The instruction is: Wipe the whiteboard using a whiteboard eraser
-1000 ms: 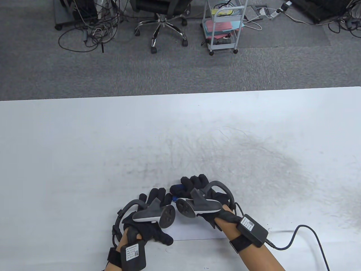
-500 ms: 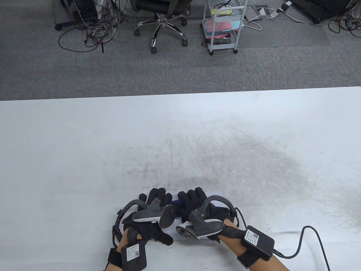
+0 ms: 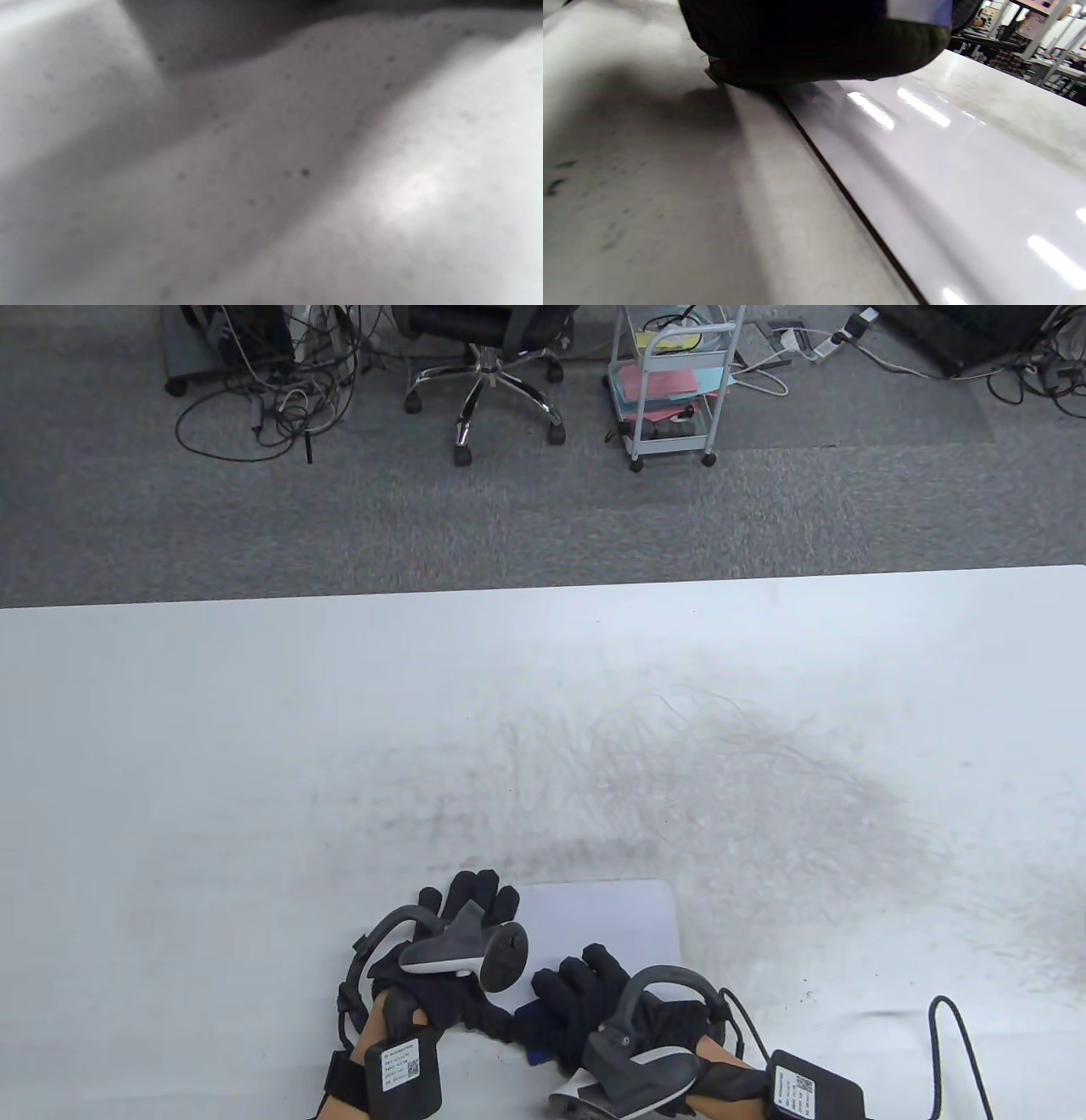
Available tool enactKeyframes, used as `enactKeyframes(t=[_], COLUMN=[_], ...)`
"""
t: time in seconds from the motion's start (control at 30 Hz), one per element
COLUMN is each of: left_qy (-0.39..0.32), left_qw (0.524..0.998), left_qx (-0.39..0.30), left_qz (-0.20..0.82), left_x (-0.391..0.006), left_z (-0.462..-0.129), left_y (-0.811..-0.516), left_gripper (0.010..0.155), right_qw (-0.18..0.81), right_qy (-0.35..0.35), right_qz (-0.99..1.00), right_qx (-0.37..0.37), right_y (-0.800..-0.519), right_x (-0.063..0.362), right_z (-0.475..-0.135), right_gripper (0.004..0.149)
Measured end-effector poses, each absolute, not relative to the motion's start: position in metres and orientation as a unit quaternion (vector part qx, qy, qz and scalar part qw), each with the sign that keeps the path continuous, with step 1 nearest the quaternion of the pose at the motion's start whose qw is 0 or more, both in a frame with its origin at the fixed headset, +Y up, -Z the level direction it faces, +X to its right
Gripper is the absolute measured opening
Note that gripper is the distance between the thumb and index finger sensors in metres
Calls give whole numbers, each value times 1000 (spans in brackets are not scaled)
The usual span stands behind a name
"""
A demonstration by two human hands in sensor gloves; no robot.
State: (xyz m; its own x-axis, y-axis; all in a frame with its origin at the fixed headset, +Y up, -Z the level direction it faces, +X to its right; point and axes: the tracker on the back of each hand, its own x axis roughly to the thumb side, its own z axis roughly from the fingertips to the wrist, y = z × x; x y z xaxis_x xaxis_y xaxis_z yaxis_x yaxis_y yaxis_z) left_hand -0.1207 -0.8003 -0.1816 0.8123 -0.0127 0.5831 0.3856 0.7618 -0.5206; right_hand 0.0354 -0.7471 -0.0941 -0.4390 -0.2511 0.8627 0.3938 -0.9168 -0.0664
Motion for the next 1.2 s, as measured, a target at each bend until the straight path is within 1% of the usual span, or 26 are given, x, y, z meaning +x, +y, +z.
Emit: enactKeyframes(t=[0.1, 0.23, 0.33, 0.4, 0.47, 0.6, 0.8, 0.87, 1.07, 1.13, 1.2], left_qy=[-286, -286, -286, -287, -287, -286, -284, -283, -283, -283, -283], left_qw=[894, 894, 894, 894, 895, 895, 895, 894, 894, 894, 894], left_qx=[-326, -327, -327, -327, -327, -328, -330, -330, -330, -330, -330], left_qz=[-111, -109, -108, -106, -104, -102, -103, -105, -106, -107, -107], left_x=[-121, -121, -121, -121, -121, -121, -121, -121, -121, -121, -121], left_z=[-181, -182, -181, -182, -181, -182, -182, -182, -182, -182, -182], left_y=[-800, -801, -801, -801, -801, -801, -801, -801, -801, -801, -801], left_gripper=[133, 133, 133, 134, 134, 134, 134, 134, 134, 134, 134], right_qw=[166, 138, 126, 123, 120, 137, 163, 155, 176, 184, 185], right_qy=[-90, -101, -89, -87, -86, -63, -43, -49, -73, -78, -78], right_qz=[-867, -907, -930, -936, -937, -930, -889, -876, -844, -835, -835], right_qx=[-461, -384, -333, -318, -318, -336, -426, -453, -501, -512, -512], right_y=[-749, -754, -757, -758, -758, -757, -756, -755, -746, -744, -743], right_x=[33, 32, 33, 30, 27, 24, 22, 23, 29, 32, 33], right_z=[-112, -157, -189, -200, -203, -192, -157, -142, -106, -99, -99], right_gripper=[58, 57, 58, 58, 58, 59, 59, 58, 57, 57, 56])
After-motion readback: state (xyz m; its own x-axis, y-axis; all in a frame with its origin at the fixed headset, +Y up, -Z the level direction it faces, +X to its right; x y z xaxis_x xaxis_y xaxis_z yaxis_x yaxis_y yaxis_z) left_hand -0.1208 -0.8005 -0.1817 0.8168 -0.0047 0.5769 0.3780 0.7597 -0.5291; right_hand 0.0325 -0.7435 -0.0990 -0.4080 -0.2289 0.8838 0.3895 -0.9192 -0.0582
